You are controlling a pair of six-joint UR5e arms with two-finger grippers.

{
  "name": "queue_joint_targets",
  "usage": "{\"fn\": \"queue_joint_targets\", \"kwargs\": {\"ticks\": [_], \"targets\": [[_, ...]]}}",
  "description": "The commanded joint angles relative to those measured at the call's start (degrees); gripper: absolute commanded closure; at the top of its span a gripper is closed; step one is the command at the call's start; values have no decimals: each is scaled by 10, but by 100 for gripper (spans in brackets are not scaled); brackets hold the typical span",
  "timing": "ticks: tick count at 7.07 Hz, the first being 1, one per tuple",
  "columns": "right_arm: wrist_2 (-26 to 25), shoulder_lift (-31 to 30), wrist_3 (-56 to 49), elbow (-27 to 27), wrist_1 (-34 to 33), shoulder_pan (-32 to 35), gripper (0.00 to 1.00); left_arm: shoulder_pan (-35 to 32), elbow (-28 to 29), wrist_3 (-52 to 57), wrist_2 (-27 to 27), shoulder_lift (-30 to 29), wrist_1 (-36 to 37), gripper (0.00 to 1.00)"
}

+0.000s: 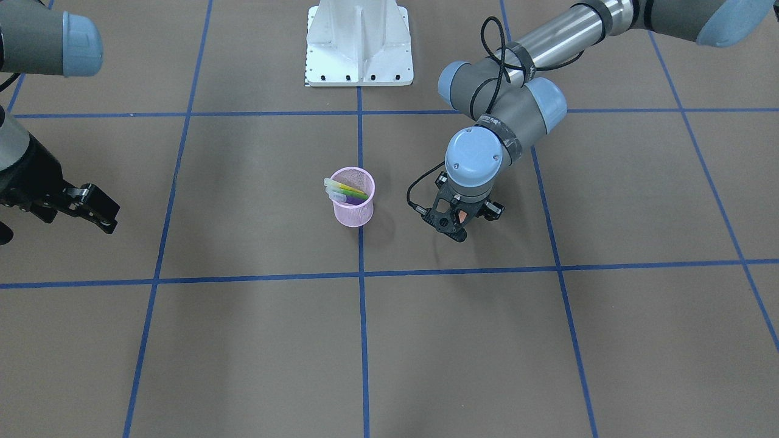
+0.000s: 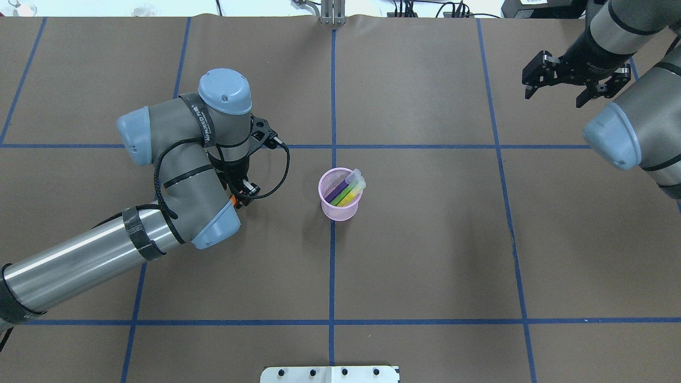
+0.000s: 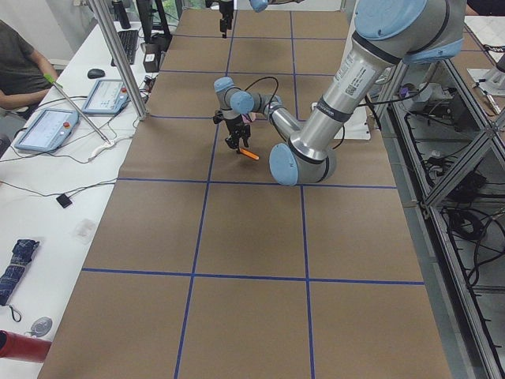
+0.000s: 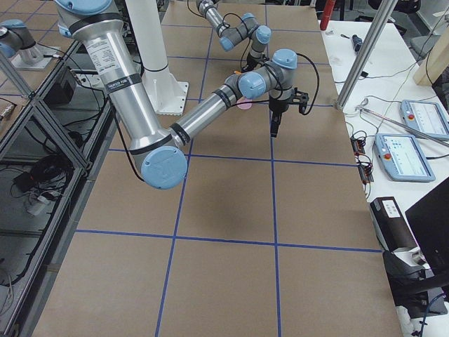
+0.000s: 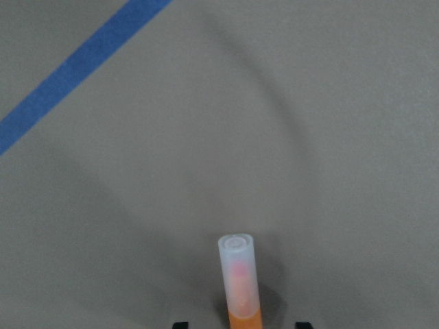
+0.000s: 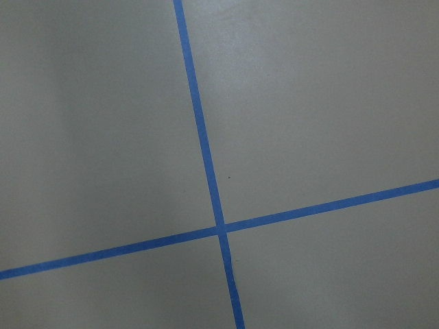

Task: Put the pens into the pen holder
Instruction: 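Grasp the orange marker with the left gripper and lift it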

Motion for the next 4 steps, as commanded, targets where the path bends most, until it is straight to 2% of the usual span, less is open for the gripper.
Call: {"fn": "queue_joint_targets", "kwargs": {"ticks": [1,4], "targets": [[0,0,0,0,0,0,0,0,0,0,0,1,0,42],[0,0,0,0,0,0,0,1,3,0,0,1,0,46]]}}
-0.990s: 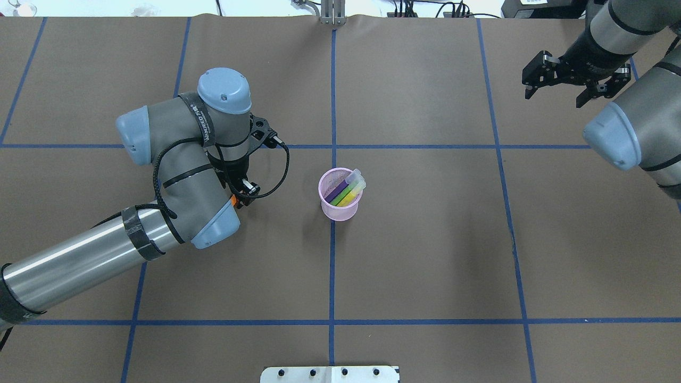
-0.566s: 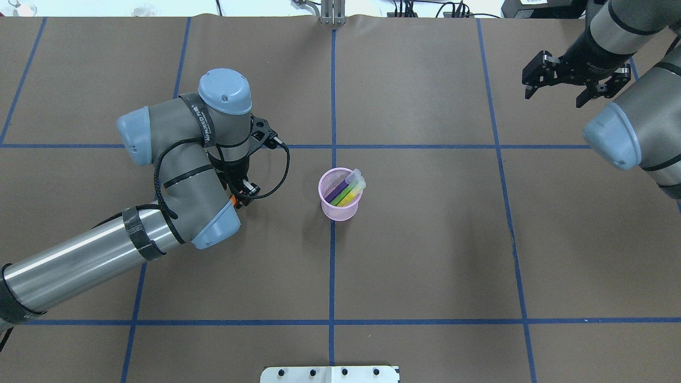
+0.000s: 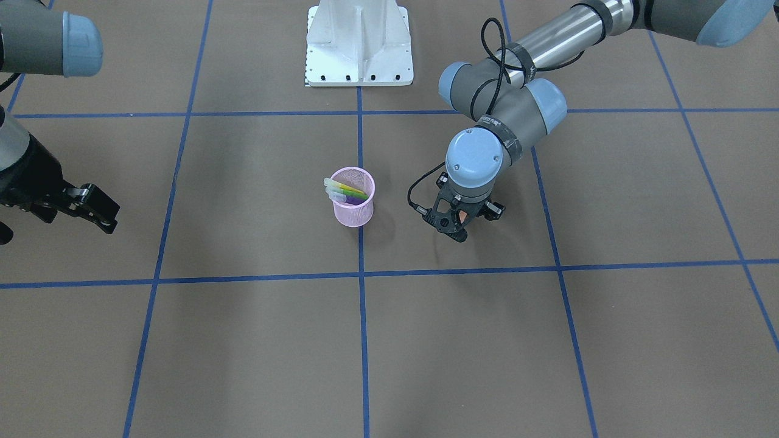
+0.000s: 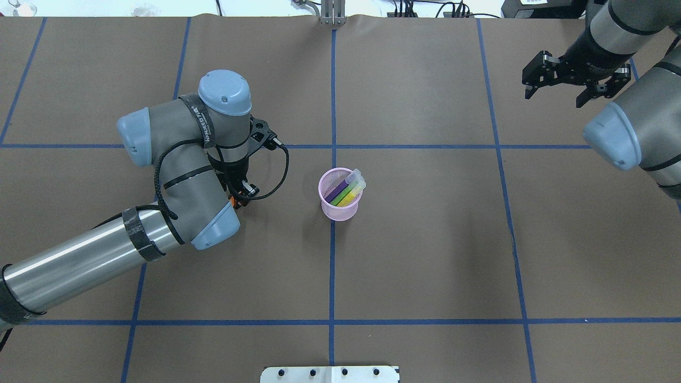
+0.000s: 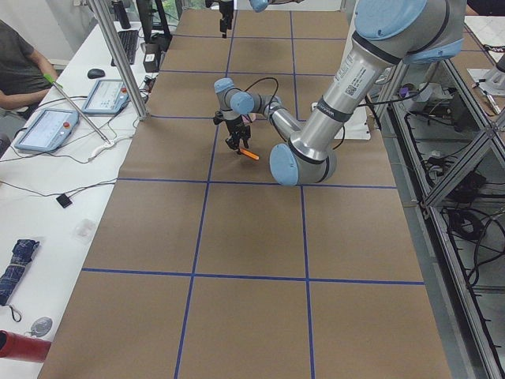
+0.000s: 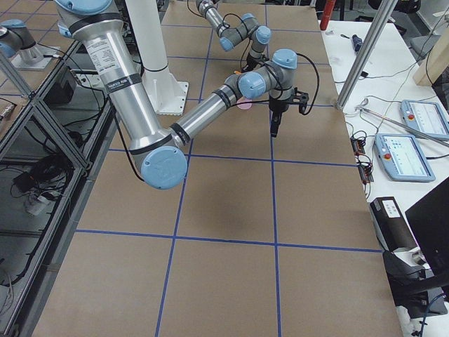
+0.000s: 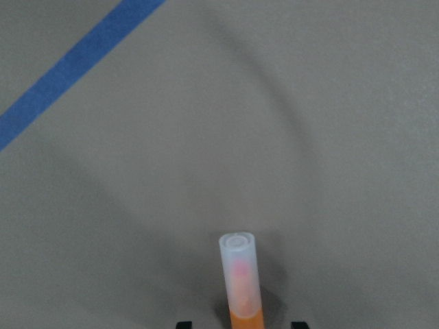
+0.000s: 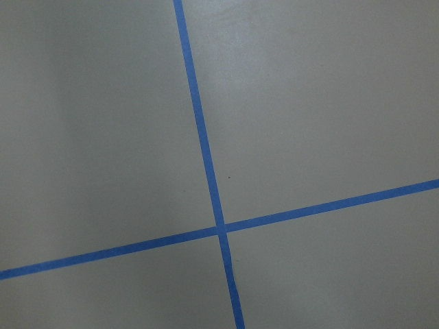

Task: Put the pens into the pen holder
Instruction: 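Grasp the orange marker with the left gripper and lift it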

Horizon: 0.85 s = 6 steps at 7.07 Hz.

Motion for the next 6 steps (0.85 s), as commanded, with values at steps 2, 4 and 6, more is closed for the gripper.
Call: {"fn": "queue_joint_targets", "kwargs": {"ticks": [2,4,6], "targets": [[0,0,0,-1,0,-1,0,0,2,0,0,0,0,48],[0,0,0,-1,0,-1,0,0,2,0,0,1,0,50],[0,0,0,-1,0,-1,0,0,3,0,0,1,1,66]]}}
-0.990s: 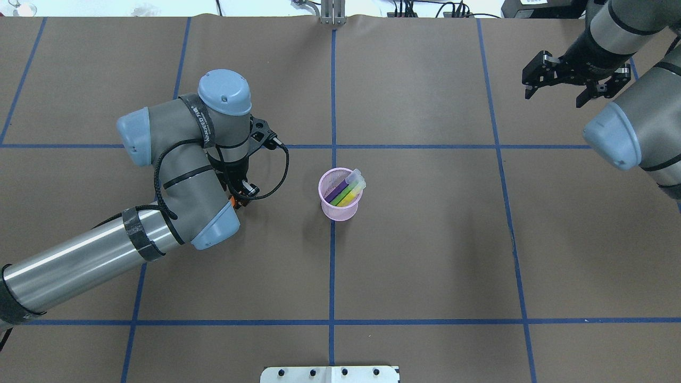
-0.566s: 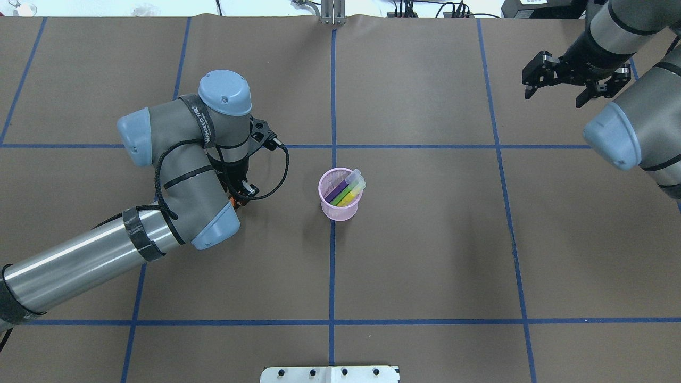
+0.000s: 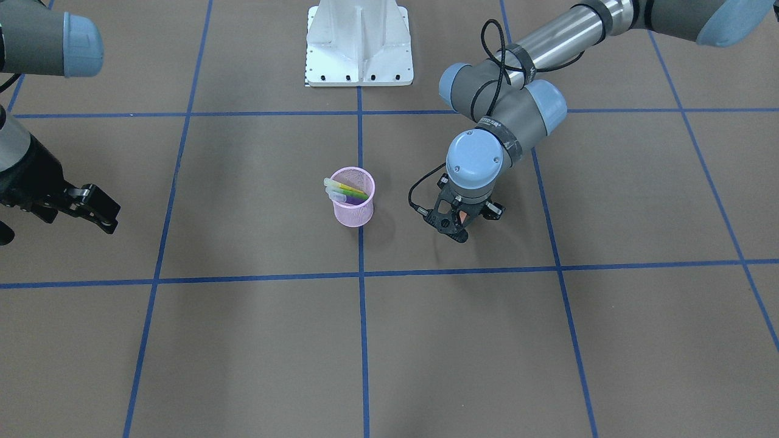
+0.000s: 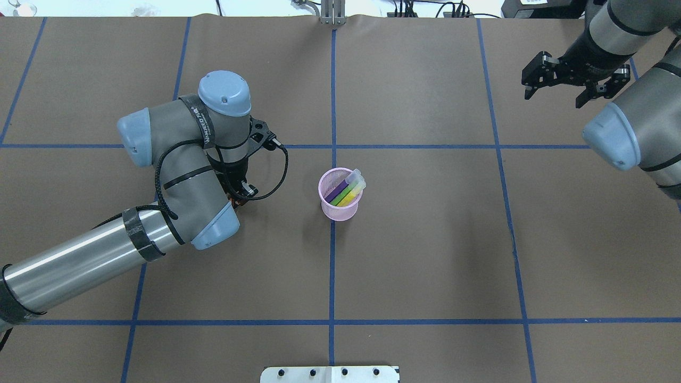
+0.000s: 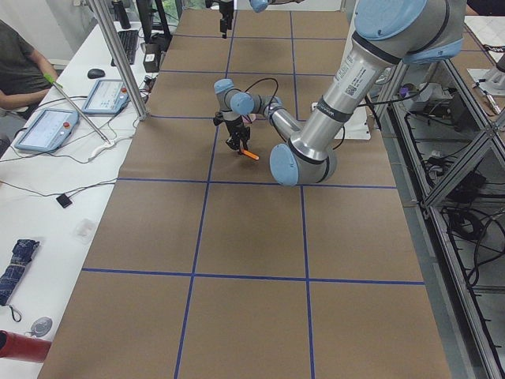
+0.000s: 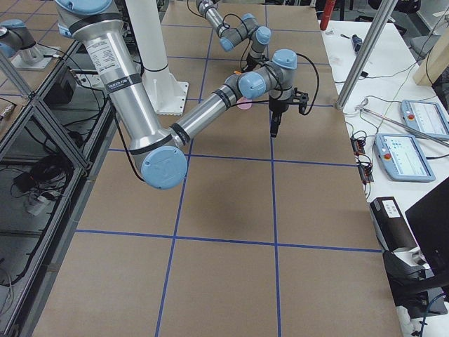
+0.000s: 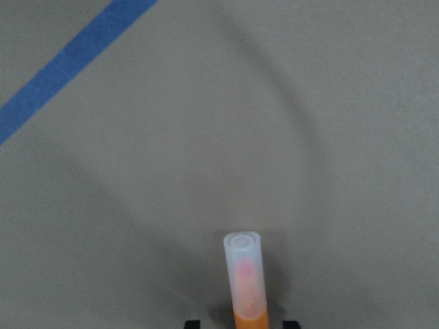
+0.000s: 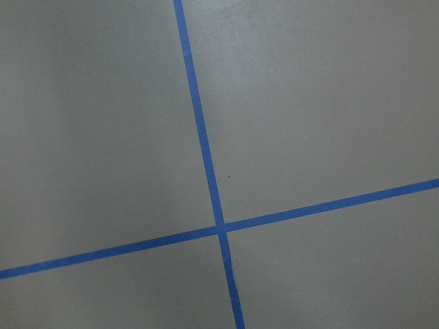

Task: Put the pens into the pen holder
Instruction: 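Grasp the orange marker with the left gripper and lift it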

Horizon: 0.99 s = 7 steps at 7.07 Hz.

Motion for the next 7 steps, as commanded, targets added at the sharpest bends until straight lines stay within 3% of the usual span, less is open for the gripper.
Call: {"fn": "queue_joint_targets", "kwargs": {"ticks": [1,2,3,7], "targets": [[0,0,0,0,0,0,0,0,3,0,0,0,1,68],[0,0,0,0,0,1,0,2,3,0,0,0,1,72],[0,0,1,0,0,1,0,2,3,-3,0,0,1,97],[0,2,2,2,0,3,0,-17,-60,-32,-4,-18,5,100]]}}
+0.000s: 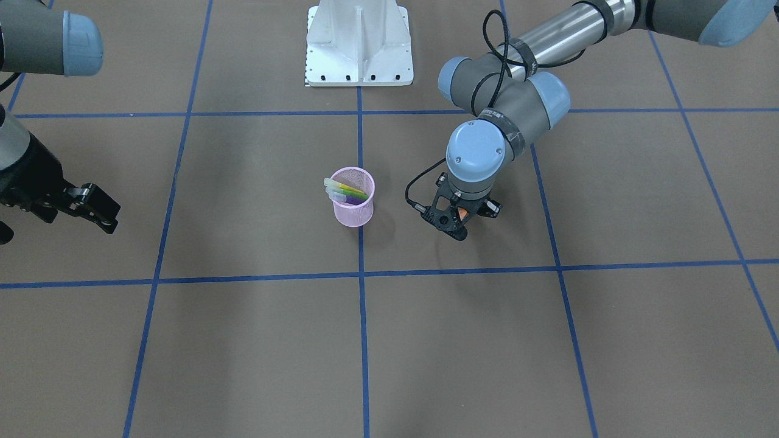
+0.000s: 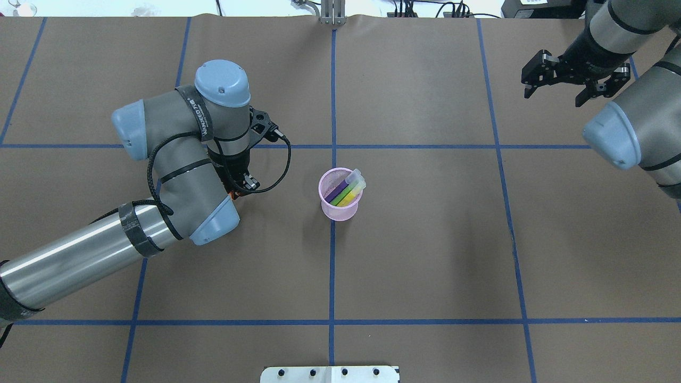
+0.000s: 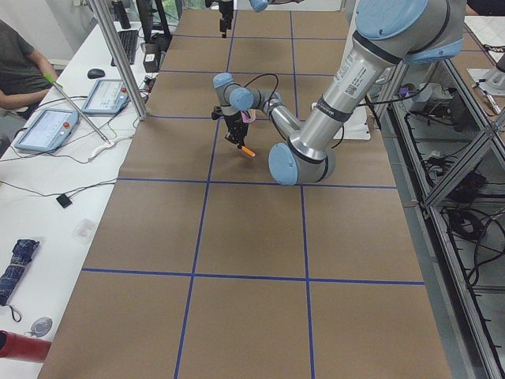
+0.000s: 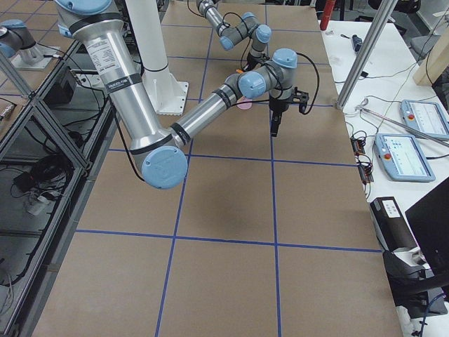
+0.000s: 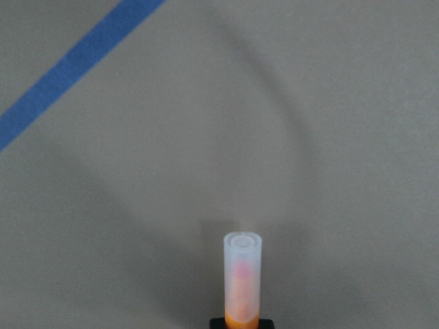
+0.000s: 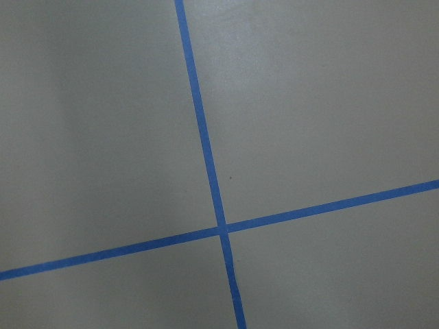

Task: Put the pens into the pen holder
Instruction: 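Carry the orange marker with the left gripper over the lavender cup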

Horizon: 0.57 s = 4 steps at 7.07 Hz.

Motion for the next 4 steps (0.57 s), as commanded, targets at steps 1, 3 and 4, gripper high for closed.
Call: {"fn": "queue_joint_targets", "kwargs": {"ticks": [1,3,4], "targets": [[0,0,0,0,0,2,0,-10,-70,-32,2,-14,0,100],[0,0,0,0,0,2,0,-14,-88,-66,22,-76,1,100],[0,0,0,-1,0,2,0,-1,-89,-118,63,-106,-6,100]]}}
